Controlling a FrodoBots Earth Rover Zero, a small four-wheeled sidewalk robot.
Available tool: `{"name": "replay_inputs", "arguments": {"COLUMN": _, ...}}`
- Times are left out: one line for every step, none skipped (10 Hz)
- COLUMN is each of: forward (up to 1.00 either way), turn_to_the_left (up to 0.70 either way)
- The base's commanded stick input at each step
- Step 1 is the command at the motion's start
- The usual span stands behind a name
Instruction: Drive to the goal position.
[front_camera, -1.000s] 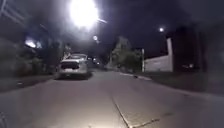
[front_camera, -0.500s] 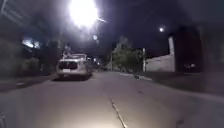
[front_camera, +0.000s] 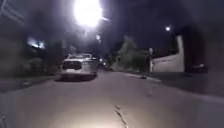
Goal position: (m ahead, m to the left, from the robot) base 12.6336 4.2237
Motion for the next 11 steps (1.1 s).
{"name": "replay_inputs", "arguments": {"forward": 0.50, "turn_to_the_left": 0.00}}
{"name": "replay_inputs", "arguments": {"forward": 0.50, "turn_to_the_left": 0.00}}
{"name": "replay_inputs", "arguments": {"forward": 0.50, "turn_to_the_left": 0.00}}
{"name": "replay_inputs", "arguments": {"forward": 0.50, "turn_to_the_left": 0.00}}
{"name": "replay_inputs", "arguments": {"forward": 0.50, "turn_to_the_left": 0.00}}
{"name": "replay_inputs", "arguments": {"forward": 0.50, "turn_to_the_left": 0.00}}
{"name": "replay_inputs", "arguments": {"forward": 0.50, "turn_to_the_left": 0.00}}
{"name": "replay_inputs", "arguments": {"forward": 0.50, "turn_to_the_left": 0.00}}
{"name": "replay_inputs", "arguments": {"forward": 0.50, "turn_to_the_left": 0.00}}
{"name": "replay_inputs", "arguments": {"forward": 0.50, "turn_to_the_left": 0.00}}
{"name": "replay_inputs", "arguments": {"forward": 0.50, "turn_to_the_left": 0.00}}
